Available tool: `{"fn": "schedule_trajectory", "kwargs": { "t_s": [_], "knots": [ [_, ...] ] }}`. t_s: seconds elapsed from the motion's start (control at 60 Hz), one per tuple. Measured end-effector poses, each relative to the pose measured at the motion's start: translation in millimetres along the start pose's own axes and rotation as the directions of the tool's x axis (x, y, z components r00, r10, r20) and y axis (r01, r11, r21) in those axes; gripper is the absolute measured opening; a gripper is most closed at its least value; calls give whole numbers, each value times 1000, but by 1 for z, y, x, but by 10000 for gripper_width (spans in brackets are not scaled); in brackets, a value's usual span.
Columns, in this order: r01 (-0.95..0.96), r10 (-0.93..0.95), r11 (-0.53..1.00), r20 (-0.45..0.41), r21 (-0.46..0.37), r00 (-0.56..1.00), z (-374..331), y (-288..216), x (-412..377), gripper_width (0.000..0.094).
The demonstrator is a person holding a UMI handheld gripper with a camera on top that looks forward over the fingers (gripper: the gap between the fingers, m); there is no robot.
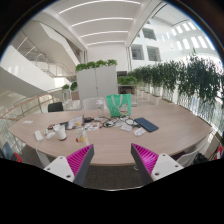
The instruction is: Pour water
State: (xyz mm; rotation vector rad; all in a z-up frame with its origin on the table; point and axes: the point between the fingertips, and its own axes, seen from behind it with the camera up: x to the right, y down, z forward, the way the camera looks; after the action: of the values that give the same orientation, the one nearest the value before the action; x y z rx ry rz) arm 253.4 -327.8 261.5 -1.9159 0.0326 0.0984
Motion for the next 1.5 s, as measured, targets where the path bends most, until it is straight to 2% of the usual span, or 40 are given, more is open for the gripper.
{"fn": "schedule_trajectory", "kwargs": {
  "t_s": [0.117,0.217,0.433,0.6,0.7,0.783,1.0,1.05,1.1,1.183,1.25,1.317,1.417,1.467,1.5],
  "knots": [
    [-10,10,1000,-53,-3,999,-2,4,9,825],
    [5,-5,1000,-103,-4,995,3,26,-21,840],
    [56,-55,998,-66,-1,996,33,60,-80,826],
    [33,-34,998,21,63,999,108,77,-142,827],
    [31,-36,993,45,111,998,171,79,-170,822],
    [20,-23,992,26,124,999,221,81,-183,824],
    [18,-5,989,-88,145,996,317,74,-181,822],
    [24,-7,988,-108,156,994,337,73,-177,759],
    [14,3,988,-111,153,994,351,73,-173,537],
    [31,-8,981,-118,190,993,368,65,-176,497],
    [28,-10,978,-87,205,996,374,63,-182,462],
    [-6,19,987,-83,162,996,385,64,-185,427],
    [-17,26,996,-92,92,995,391,62,-181,322],
    [-26,31,998,-107,50,994,396,61,-182,322],
    [-15,21,998,-118,57,993,393,48,-180,322]
  ]
}}
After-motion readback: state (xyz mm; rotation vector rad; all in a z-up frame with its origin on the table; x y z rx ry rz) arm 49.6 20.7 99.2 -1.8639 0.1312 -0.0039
